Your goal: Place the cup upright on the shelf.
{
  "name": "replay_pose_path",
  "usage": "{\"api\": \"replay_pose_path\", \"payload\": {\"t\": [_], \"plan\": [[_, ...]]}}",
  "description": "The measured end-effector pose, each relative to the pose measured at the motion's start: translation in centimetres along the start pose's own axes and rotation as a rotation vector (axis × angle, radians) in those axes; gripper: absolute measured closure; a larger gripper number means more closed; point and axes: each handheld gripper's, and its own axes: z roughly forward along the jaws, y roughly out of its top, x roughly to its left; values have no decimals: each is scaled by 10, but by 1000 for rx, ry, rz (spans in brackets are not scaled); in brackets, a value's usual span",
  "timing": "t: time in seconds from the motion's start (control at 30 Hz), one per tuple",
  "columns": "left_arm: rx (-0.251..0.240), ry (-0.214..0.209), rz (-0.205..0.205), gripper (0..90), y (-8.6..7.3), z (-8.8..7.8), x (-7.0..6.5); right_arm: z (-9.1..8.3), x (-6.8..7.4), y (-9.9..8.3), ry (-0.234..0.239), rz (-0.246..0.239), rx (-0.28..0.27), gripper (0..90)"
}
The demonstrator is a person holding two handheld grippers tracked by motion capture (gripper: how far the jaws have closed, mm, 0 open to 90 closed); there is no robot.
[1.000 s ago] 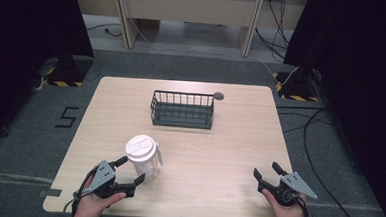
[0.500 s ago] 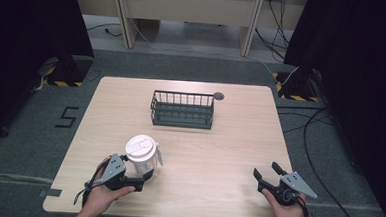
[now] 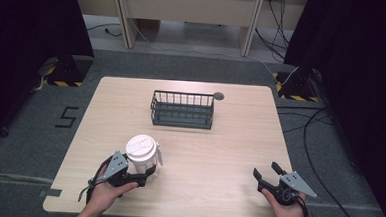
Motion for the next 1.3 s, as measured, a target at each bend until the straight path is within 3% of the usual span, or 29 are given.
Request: {"api": "replay_pose_path", "payload": {"t": [0.3, 0.47, 1.3], "plan": [[-4, 0, -21, 168, 1, -1, 3, 0, -1, 0, 3, 4, 0, 246], [3, 5, -10, 168, 3, -1, 3, 0, -1, 0, 4, 5, 2, 248], [-39, 35, 22, 168, 46, 25, 15, 0, -2, 0, 7, 11, 1, 259]]}}
